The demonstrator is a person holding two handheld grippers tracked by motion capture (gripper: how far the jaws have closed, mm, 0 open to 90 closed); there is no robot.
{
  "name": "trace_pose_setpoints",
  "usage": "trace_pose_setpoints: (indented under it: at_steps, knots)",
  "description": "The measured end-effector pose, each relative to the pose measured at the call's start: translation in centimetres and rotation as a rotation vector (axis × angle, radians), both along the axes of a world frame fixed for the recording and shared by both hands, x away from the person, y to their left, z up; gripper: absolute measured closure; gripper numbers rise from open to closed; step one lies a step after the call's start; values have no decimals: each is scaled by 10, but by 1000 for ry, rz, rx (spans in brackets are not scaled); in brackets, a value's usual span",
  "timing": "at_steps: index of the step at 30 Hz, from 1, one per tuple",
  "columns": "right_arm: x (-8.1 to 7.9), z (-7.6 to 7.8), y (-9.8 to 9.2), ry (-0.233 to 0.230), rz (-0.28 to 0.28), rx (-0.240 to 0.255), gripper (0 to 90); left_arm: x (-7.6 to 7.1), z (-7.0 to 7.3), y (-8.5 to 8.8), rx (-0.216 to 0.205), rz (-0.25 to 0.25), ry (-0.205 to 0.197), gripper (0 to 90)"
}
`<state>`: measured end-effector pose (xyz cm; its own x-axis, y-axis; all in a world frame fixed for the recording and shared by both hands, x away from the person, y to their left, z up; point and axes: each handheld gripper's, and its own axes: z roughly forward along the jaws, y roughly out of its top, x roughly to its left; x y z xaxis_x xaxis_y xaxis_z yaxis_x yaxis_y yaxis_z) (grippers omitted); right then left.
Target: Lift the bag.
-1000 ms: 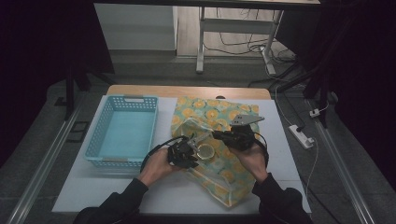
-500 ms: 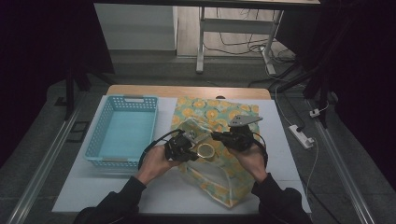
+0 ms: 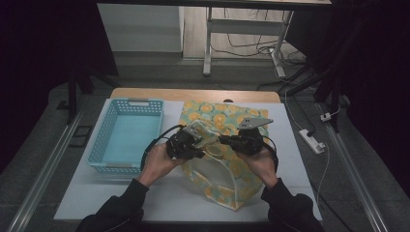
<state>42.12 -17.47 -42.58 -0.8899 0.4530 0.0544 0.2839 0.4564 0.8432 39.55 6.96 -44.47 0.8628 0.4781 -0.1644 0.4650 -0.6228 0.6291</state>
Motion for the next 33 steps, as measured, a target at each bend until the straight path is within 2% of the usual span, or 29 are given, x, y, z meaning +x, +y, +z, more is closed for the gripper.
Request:
trace_pose_setpoints:
  at_steps: [4,11,16,22,26,29,33]
  knots:
    - [1,4,0,2,5,2,894,3,12,6,-40,22,15,895]
    - [3,15,6,-3,30,0,895,10,35,16,-67,21,22,896]
    - [5,27,8,-15,33,3,895,15,54,21,-50,42,20,895]
    - [6,44,12,-29,47,9,896,20,76,23,-36,63,-13,895]
    - [8,56,14,-34,56,23,896,23,92,28,-67,89,-40,895]
    - [10,65,16,-40,60,33,896,24,101,31,-111,89,-47,895]
    - [12,75,18,-47,67,37,897,28,113,34,-141,85,-55,895]
